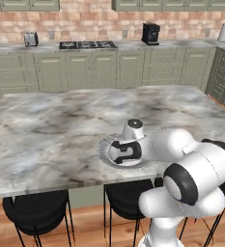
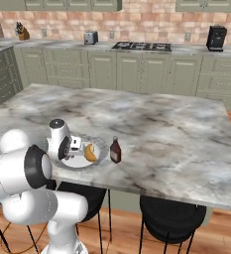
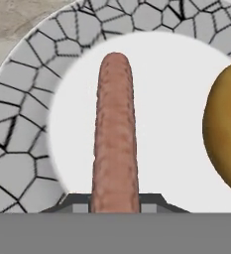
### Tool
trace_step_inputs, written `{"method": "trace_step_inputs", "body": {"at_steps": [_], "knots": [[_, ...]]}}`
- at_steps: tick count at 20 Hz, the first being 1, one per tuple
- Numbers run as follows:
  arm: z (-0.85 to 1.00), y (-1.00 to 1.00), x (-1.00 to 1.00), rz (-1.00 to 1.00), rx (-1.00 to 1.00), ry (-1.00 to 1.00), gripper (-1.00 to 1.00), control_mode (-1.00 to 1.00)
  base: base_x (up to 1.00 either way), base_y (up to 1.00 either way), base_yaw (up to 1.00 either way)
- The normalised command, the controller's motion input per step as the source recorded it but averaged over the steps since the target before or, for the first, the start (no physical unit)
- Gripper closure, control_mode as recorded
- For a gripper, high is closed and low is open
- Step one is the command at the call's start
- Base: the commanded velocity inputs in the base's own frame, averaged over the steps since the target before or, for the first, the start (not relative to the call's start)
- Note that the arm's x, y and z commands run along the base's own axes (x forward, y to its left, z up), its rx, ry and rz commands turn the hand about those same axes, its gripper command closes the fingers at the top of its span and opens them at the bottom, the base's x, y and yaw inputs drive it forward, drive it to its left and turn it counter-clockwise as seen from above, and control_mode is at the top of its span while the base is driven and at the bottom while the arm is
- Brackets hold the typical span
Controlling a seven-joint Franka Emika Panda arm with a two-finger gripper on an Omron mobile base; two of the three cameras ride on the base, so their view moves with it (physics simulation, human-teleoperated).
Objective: Move the hot dog bun to the plate on the dining table and place the condiment next to that plate. Then navigate to the fridge and take the sausage and place it on the plate as well.
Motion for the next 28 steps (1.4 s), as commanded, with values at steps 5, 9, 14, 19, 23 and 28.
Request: {"method": "trace_step_inputs", "body": {"at_steps": [5,9,14,19,23,28], "knots": [[-0.17,0.13,0.29,-0.04,-0.01,0.0,1.0,-1.0,0.0,0.0,0.0],[-0.24,0.08,0.29,-0.05,-0.01,0.0,-1.0,-1.0,0.0,0.0,0.0],[-0.07,0.0,0.06,-0.05,0.0,0.0,-1.0,-1.0,0.0,0.0,0.0],[0.31,0.0,0.0,-0.05,0.0,-0.01,-1.0,-1.0,0.0,0.0,0.0],[0.95,-0.02,-0.36,0.0,0.0,-0.1,-1.0,-1.0,0.0,0.0,0.0],[1.0,-0.19,-0.69,0.0,0.01,-0.05,-1.0,-1.0,0.0,0.0,0.0]]}}
